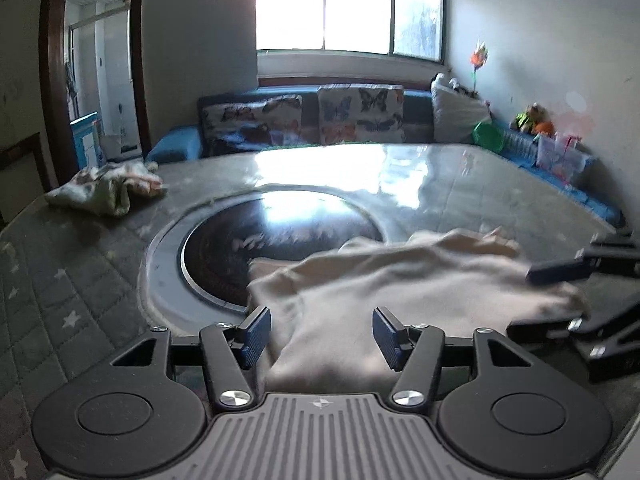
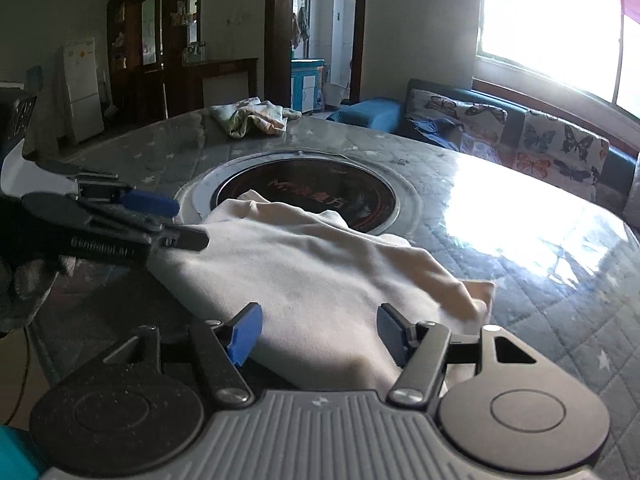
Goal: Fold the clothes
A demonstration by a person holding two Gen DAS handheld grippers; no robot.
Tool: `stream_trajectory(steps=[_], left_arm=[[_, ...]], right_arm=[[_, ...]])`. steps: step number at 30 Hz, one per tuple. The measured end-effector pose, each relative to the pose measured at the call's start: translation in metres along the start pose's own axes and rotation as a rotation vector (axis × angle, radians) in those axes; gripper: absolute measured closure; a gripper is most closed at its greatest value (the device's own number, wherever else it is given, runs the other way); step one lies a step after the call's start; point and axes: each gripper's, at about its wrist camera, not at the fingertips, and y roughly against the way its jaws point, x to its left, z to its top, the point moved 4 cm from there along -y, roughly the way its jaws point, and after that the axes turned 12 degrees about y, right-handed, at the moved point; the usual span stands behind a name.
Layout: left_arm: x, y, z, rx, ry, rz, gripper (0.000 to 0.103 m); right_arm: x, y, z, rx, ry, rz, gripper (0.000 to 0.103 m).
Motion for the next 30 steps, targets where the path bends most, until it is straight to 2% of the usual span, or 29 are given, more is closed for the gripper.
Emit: stream_trajectory(steps=[6,11,17,23,25,26,30], left_arm=[[-0.017,-0.002,-0.005,0.029,-0.013,-0.079,0.044],[-0.019,-0.01,-0.018,0.065,-0.03,-0.079,0.045],[-0.015,-0.015,-0.027,0.08,-0.048,-0.073,0.044],[-0.016,-0.015,-0.025,0.086,-0.056,-0.075,0.044],[-0.016,-0.015,-0.025,0.087,-0.054,-0.075,0.043],[-0.015,-0.015,-0.025,0.087,-0.054,-0.075,0.043],[-0.015,-0.015,-0.025,0.09,-0.048,-0.075,0.043]], right_arm=[[-0.001,0.009,-0.009,0.004,-0.048,0.04,0.05],[-0.008,0.007,-0.021,0.024,-0.108,0.041,0.06],[-0.011,0.004,-0.029,0.027,-0.13,0.04,0.062],[-0.014,0.013,-0.016,-0.01,-0.157,0.057,0.063],[-0.015,0.012,-0.011,-0.018,-0.153,0.045,0.07],[-0.014,0.009,-0.013,-0.007,-0.15,0.046,0.074],[-0.009,-0.003,-0.021,0.033,-0.128,0.046,0.075]])
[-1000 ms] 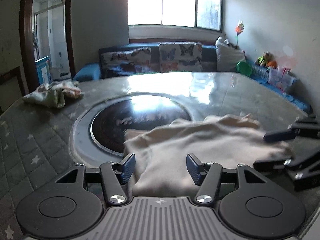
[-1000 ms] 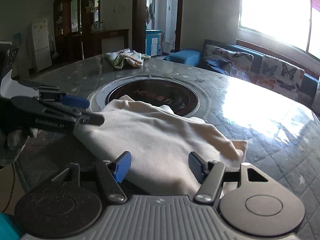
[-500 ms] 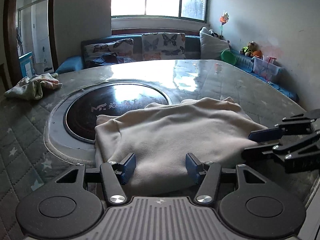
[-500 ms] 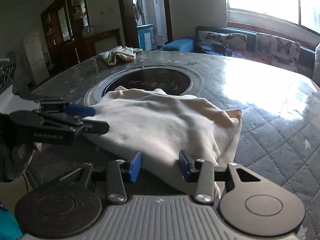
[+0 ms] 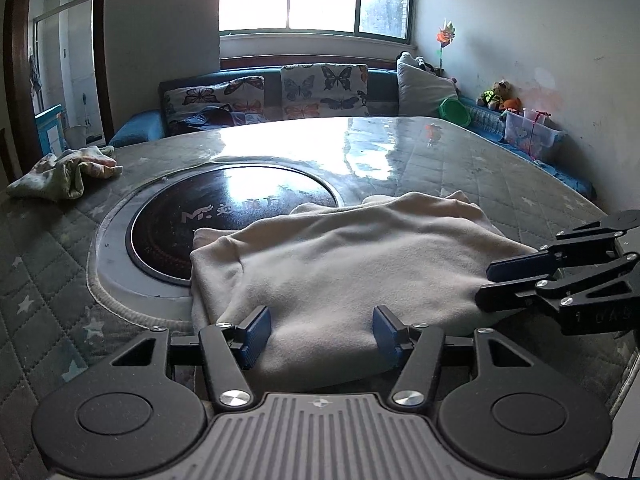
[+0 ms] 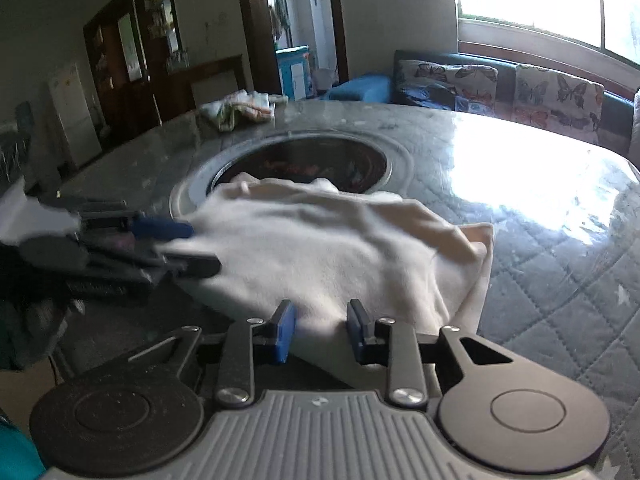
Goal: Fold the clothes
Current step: 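Pat the folded cream sweatshirt bundle flat with both open grippers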
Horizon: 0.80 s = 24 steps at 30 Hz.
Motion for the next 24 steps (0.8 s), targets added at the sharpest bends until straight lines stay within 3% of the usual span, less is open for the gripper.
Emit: stream_trajectory(steps=[9,13,24], left_arm=[[0.001,-0.002,0.0,0.005,0.001,-0.001,0.04],[0.001,-0.002,0.0,0.007,0.001,0.0,0.04],[0.0,-0.003,0.0,0.009,0.004,0.002,0.036]], right_arm=[[-0.017,0.02,0.0,-0.023,-0.06,-0.024,0.074],[-0.024,0.013,-0.012,0.001,-0.109,-0.012,0.075],[-0.035,0.0,0.007,-0.023,-0.108,-0.024,0.074]])
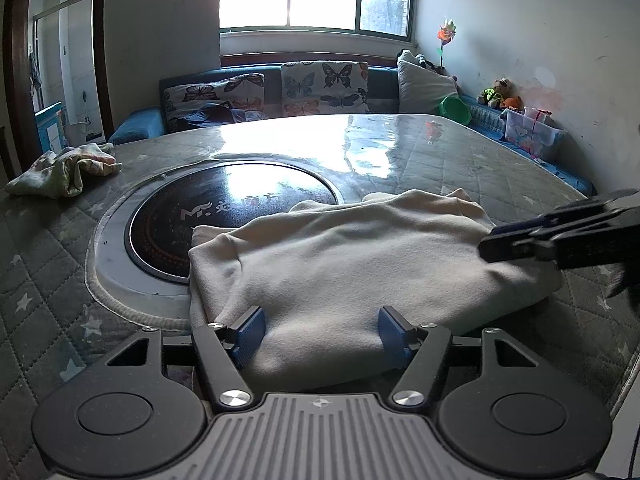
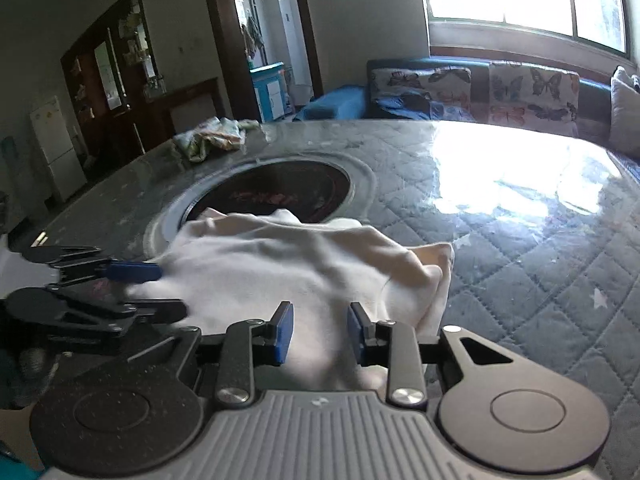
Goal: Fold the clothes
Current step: 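Pat the folded cream sweatshirt bundle flat with both open grippers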
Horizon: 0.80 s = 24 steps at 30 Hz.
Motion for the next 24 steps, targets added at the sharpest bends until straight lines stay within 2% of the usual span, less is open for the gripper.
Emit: stream_trajectory(steps=[7,12,15,19,24], left_arm=[[0.001,0.0,0.0,0.001,0.0,-0.004,0.035],[0.0,0.0,0.0,0.0,0.004,-0.004,0.034],[0.001,0.0,0.0,0.0,0.008,-0.005,0.034],[0.001,0.0,0.0,0.0,0.008,-0.006,0.034],[0.001,-0.001,0.0,0.0,0.01,-0.009,0.032]], right_arm=[[-0.002,-0.01,-0.001,0.028,0.031,-0.012,0.074],[-0.006,-0.014,0.018,-0.006,0.056,-0.034,0.068],[-0.013,-0.028,0.028,-0.01,0.049,-0.041,0.068],[-0.021,-0.05,0.027,0.027,0.053,-0.065,0.068],[-0.025,-0.051,0.029,0.031,0.043,-0.081,0.069]])
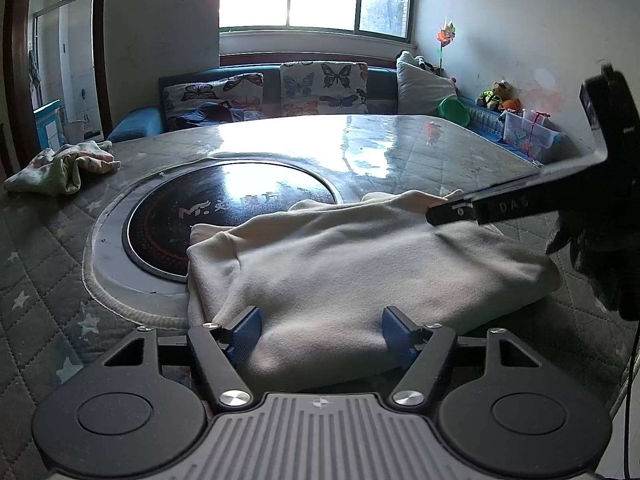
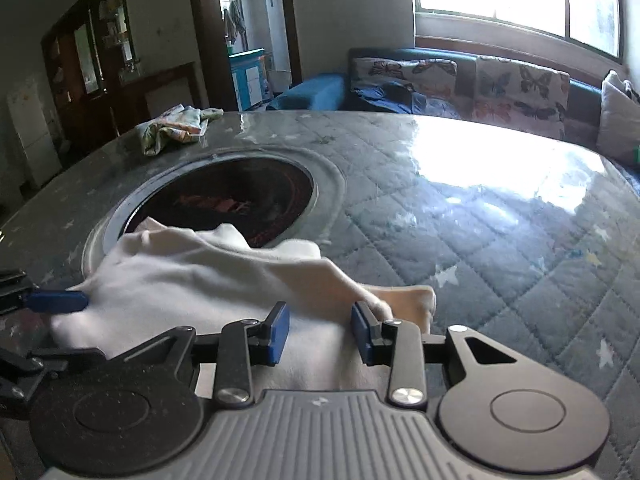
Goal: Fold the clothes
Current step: 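Pat the folded cream sweatshirt bundle flat with both open grippers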
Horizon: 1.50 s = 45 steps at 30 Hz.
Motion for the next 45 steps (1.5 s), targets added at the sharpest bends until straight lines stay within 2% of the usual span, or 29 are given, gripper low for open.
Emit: stream_trajectory(steps=[7,13,18,22,29,33,36,41,45], left_arm=[[0.0,-0.001,-0.001,-0.002,0.005,-0.001,0.03],[0.0,0.0,0.0,-0.002,0.007,-0.004,0.029],[0.001,0.012,0.005,-0.039,0.015,0.001,0.028],[0.007,0.022,0.006,-0.055,0.045,0.012,0.03],[0.025,0.018,0.0,-0.019,0.101,0.024,0.037],[0.029,0.019,0.001,-0.021,0.117,0.018,0.037],[0.031,0.026,0.007,-0.045,0.121,0.015,0.037],[0.035,0.026,0.006,-0.04,0.128,0.029,0.037],[0.037,0.023,0.002,-0.025,0.134,0.037,0.044]], right_arm=[[0.011,-0.008,0.021,-0.035,0.027,0.038,0.069],[0.011,-0.03,0.021,0.0,0.029,0.037,0.069],[0.019,-0.013,0.022,-0.015,0.066,0.046,0.068],[0.038,0.007,0.018,-0.034,0.121,0.092,0.064],[0.067,0.02,0.001,-0.026,0.176,0.149,0.062],[0.071,0.014,-0.008,-0.009,0.176,0.142,0.06],[0.072,0.019,-0.006,-0.022,0.179,0.138,0.058],[0.074,0.024,-0.008,-0.028,0.179,0.138,0.056],[0.074,0.022,-0.011,-0.015,0.172,0.137,0.053]])
